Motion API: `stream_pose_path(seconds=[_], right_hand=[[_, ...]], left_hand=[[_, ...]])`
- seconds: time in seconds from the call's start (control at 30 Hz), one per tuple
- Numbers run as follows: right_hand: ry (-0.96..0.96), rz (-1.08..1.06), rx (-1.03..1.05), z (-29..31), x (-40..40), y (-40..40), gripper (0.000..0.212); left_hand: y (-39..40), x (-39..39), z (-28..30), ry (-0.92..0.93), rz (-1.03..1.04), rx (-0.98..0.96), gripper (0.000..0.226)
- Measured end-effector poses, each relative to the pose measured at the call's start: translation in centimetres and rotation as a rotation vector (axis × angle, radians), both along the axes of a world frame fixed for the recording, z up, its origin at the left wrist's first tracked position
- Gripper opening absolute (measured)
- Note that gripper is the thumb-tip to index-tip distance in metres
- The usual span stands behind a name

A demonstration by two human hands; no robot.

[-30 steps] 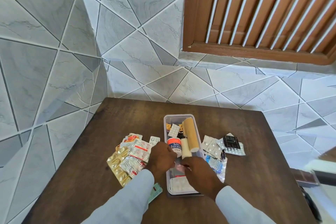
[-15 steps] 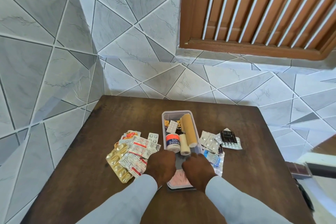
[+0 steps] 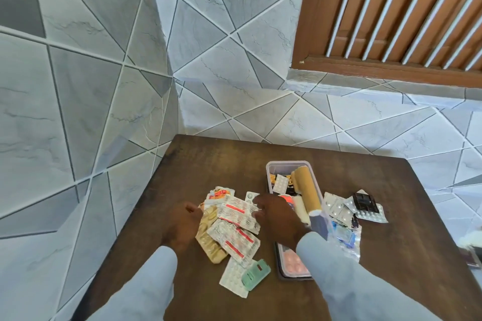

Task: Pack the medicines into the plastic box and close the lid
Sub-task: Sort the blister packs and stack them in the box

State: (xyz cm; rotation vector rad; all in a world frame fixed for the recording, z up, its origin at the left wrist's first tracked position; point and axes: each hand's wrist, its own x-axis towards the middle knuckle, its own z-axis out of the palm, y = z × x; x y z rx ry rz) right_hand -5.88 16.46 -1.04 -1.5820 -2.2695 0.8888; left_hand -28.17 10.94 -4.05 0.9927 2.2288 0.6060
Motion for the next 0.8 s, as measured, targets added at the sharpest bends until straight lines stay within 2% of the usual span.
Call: stream_pose_path(seconds=[0.13, 0.23, 0.33, 0.47, 0.53, 0.6, 0.67, 0.8], right_hand=[[-0.263, 0.069, -0.070, -2.6, -4.4, 2.3, 0.056], [-0.427, 0.125, -0.122, -3.6, -5.9, 3.6, 0.071], [-0.489, 0.107, -0.148, -4.8, -6.2, 3.7, 0.071], [-0.405, 0.045, -0.120, -5.1, -6.2, 3.0, 0.068], [-0.327, 0.002, -0.132, -5.2, -6.0, 2.9, 0.055], [-0.206, -0.051, -0.210, -5.2, -6.0, 2.6, 0.041], [-0.084, -0.110, -0.310, -5.3, -5.8, 2.1, 0.031], [0.134, -0.207, -0.405, -5.2, -5.2, 1.0, 0.023]], left_hand=[[-1.5, 1.6, -3.3, -0.205, -0.091, -0.163, 0.028], [-2.4, 3.5, -2.5, -0.226, -0.106, -0.162, 0.030], [-2.0, 4.3, -3.2, -0.185, -0.114, -0.109, 0.038], [-1.5, 4.2, -3.4, -0.198, -0.083, -0.011, 0.041], [-1.1, 4.3, -3.5, -0.238, -0.015, -0.010, 0.033], [-0.7, 4.6, -3.1, -0.352, 0.077, 0.017, 0.023], [-0.3, 5.0, -2.7, -0.451, 0.146, 0.078, 0.026], [0.4, 4.7, -1.9, -0.603, 0.204, 0.160, 0.030]])
